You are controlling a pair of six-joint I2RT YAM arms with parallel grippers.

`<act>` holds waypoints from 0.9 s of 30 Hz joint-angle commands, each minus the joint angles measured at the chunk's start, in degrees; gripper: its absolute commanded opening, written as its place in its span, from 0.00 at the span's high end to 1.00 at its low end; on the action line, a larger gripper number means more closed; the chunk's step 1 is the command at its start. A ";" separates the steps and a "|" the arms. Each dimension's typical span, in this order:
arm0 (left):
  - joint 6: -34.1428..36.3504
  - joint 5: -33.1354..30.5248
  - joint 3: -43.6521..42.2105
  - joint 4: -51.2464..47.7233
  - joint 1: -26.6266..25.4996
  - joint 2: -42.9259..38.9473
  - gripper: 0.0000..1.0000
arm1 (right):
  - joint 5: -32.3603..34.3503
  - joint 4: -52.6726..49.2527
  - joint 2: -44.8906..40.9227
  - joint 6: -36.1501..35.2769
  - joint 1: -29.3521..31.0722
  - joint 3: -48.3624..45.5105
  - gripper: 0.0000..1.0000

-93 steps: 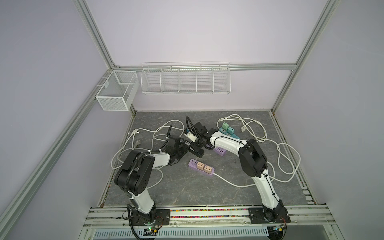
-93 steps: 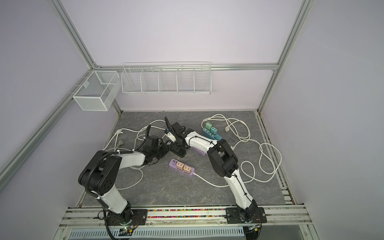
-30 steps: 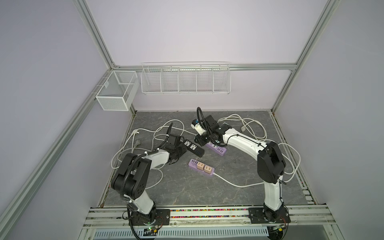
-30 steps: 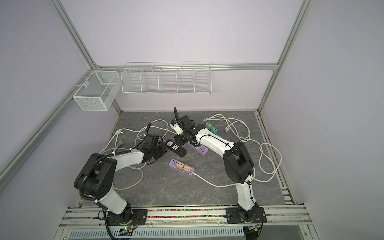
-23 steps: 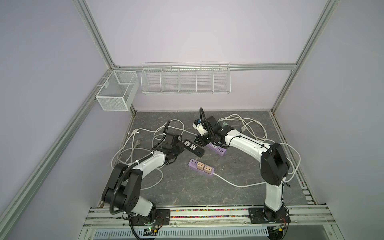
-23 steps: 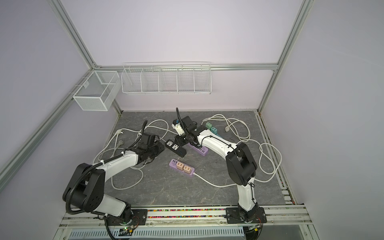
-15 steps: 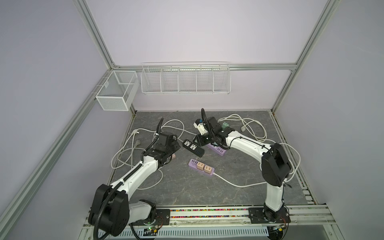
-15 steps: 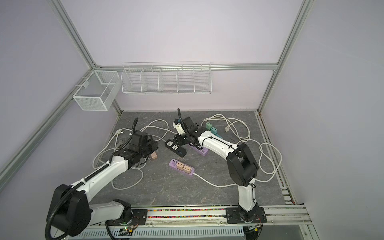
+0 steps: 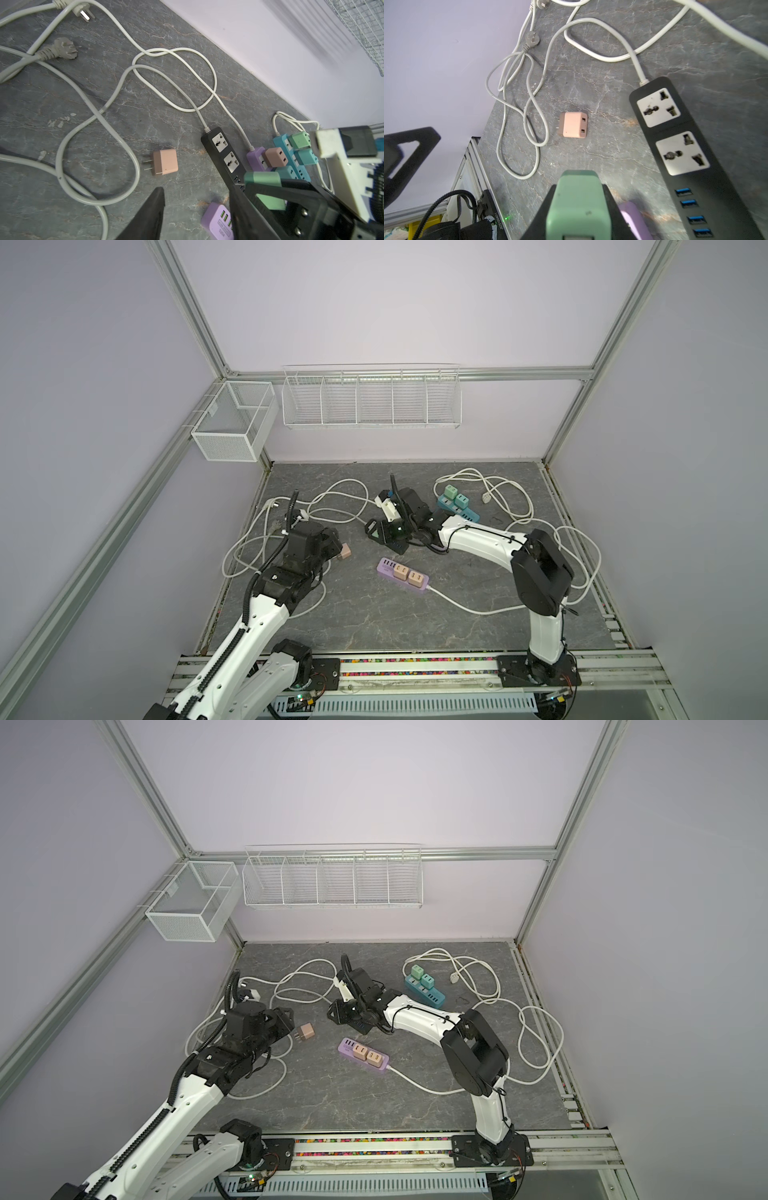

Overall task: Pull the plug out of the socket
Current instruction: 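Carry the green adapter with the right gripper toward the pink adapter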

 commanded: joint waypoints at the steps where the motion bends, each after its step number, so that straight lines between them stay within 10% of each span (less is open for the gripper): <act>1: 2.54 -0.29 -1.56 -3.96 0.38 -1.44 0.45 | 1.10 3.38 2.99 3.78 1.30 1.24 0.72; 27: 3.08 -0.25 -4.05 -9.18 0.45 -9.84 0.13 | 5.47 7.12 16.66 8.86 4.21 9.32 0.71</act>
